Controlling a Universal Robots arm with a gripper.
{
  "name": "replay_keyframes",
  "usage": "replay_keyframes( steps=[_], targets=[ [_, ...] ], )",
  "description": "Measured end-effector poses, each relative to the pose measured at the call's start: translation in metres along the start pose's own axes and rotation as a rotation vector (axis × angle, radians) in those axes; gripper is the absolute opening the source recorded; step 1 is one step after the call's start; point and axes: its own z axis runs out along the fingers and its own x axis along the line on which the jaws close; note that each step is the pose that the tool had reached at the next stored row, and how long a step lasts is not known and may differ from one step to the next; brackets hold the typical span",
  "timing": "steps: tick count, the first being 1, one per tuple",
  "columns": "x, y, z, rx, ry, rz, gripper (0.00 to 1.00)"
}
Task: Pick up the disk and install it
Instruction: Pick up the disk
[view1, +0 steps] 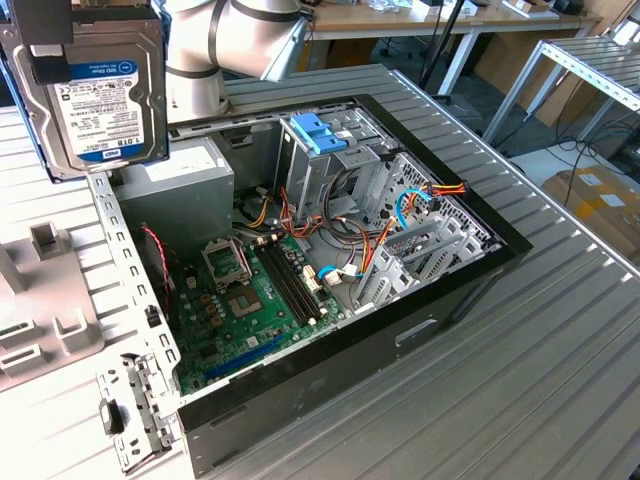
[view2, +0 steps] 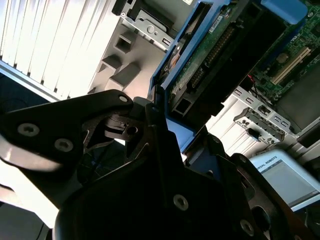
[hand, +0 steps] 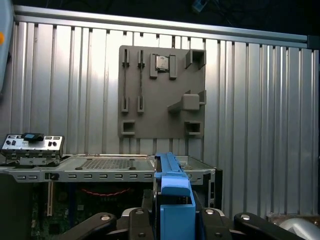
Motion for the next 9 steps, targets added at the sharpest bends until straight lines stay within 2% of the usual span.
replay_keyframes(
  steps=[8, 9],
  targets=[
    [0.0025, -0.0010, -0.0003, -0.0001, 0.0000, 0.000, 0.37],
    [0.0046, -0.0023, -0.0006, -0.0001, 0.0001, 0.000, 0.37]
  ],
)
